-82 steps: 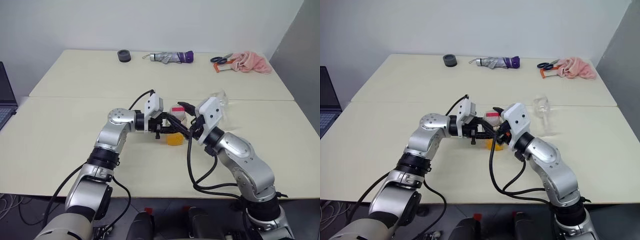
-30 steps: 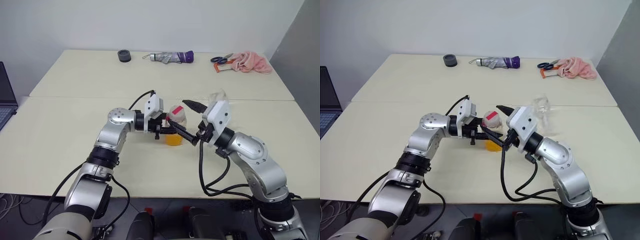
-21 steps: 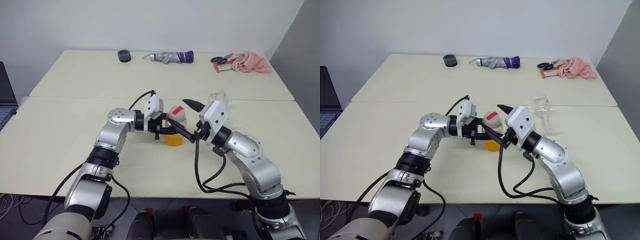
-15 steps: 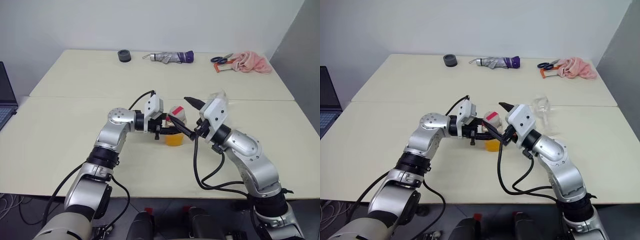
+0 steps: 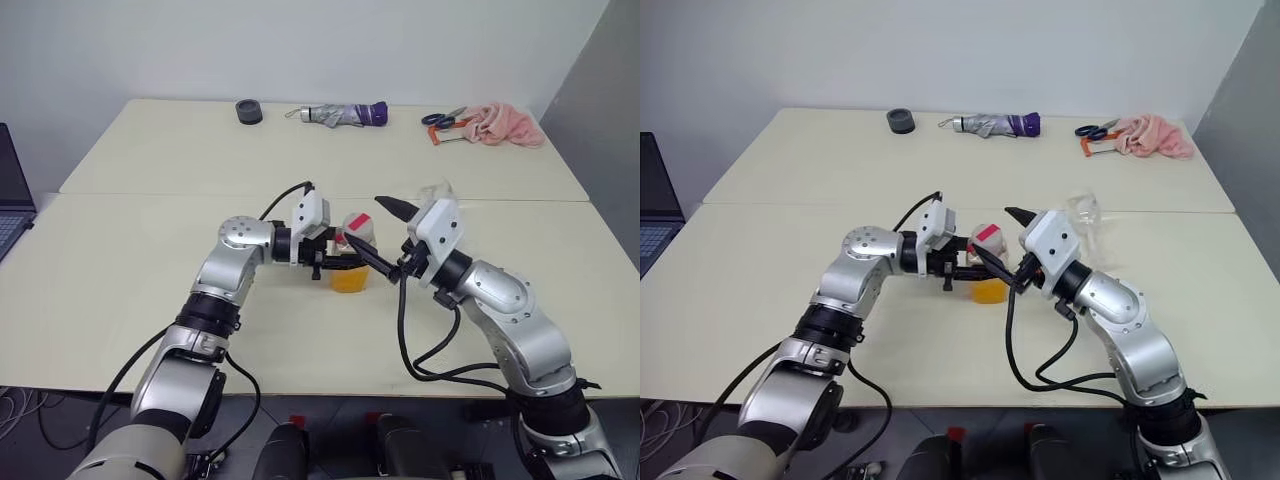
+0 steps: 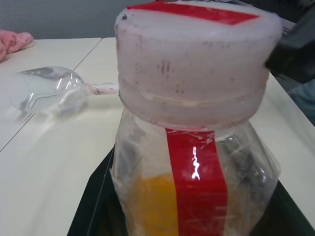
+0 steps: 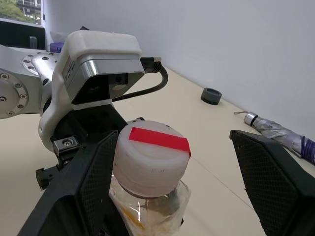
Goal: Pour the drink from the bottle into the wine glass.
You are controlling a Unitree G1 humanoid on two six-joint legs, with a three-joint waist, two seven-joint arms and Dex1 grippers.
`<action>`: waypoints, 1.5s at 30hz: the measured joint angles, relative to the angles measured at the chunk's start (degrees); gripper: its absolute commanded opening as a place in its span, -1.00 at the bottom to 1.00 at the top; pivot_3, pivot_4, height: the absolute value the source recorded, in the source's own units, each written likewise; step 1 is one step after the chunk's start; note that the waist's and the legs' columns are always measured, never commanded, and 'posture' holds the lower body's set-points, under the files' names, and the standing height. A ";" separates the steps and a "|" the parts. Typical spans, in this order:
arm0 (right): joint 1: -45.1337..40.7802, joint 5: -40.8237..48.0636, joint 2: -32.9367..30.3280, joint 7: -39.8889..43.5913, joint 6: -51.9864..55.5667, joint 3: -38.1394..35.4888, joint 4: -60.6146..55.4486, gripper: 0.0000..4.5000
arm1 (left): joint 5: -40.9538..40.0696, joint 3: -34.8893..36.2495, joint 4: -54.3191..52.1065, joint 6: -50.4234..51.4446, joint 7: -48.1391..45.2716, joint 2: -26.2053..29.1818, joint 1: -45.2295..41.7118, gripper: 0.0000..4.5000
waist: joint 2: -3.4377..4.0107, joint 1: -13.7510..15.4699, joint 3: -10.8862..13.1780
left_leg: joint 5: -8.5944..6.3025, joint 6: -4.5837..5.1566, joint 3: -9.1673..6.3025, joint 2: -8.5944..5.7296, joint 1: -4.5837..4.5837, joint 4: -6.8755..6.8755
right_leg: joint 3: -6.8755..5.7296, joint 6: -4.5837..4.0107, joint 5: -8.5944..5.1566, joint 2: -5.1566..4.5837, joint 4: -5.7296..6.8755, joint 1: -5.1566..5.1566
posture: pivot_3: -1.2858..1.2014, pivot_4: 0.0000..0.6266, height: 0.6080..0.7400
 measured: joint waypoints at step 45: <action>-3.65 4.37 0.25 2.51 5.76 0.86 -1.45 0.72 | 0.06 0.65 1.74 -1.48 -0.76 0.85 -0.61 -0.21 | 0.00 0.09 0.00 | 0.00 0.00 0.00 0.02 0.00 0.01 | 0.01 0.00 0.00 0.03 0.00 0.00 | 0.03 -0.52 1.00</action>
